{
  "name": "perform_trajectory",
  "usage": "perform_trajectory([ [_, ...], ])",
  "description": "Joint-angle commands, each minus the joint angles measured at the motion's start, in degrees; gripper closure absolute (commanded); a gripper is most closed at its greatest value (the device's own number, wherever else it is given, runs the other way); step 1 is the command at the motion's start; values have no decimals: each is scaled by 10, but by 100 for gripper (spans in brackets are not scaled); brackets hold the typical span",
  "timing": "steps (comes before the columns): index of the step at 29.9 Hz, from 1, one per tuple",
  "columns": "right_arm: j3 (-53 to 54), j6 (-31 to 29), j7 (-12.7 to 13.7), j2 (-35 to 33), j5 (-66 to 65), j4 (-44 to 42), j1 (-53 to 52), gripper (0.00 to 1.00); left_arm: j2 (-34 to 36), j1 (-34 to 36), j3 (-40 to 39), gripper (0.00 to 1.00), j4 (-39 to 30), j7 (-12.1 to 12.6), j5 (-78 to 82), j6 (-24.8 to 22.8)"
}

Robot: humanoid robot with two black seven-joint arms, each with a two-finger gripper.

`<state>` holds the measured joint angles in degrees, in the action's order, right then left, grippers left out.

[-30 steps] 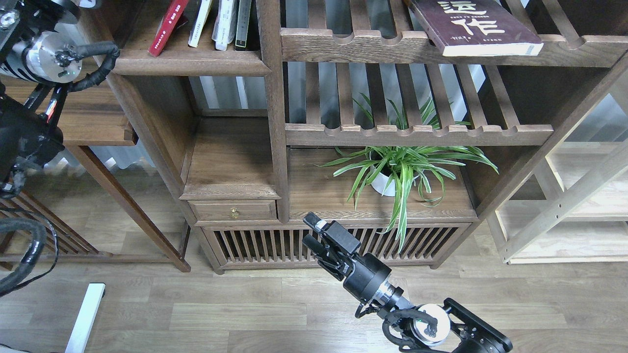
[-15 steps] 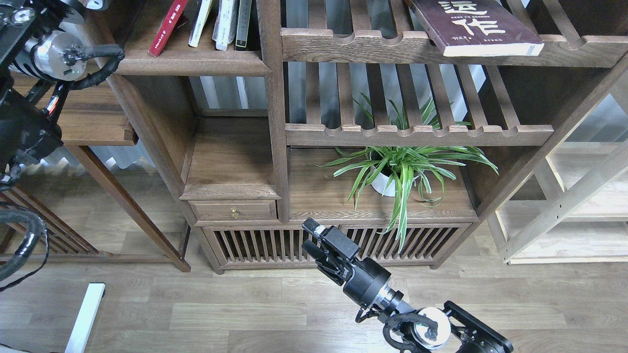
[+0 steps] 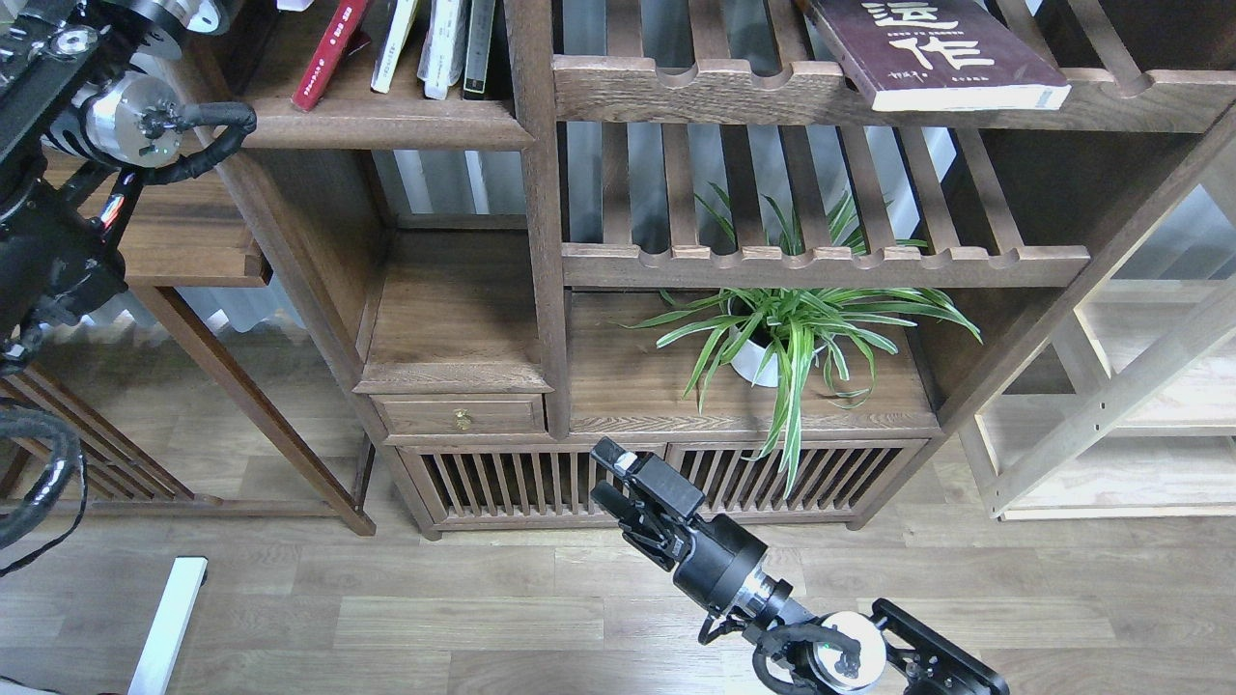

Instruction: Organize books on shelf

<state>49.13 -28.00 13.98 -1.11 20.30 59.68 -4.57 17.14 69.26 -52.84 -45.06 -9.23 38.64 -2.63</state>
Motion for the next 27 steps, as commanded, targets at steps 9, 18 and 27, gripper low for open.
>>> perform_trajectory([
  [9,-1,0,0,-1,0,0,4,2,1,0,14,81,5,1,0,5],
  [18,-2,0,0,-1,0,0,4,2,1,-4,23,62,25,-1,0,8],
  [27,-19,0,0,4,-2,0,2,3,-1,-2,22,60,36,-3,-12,8],
])
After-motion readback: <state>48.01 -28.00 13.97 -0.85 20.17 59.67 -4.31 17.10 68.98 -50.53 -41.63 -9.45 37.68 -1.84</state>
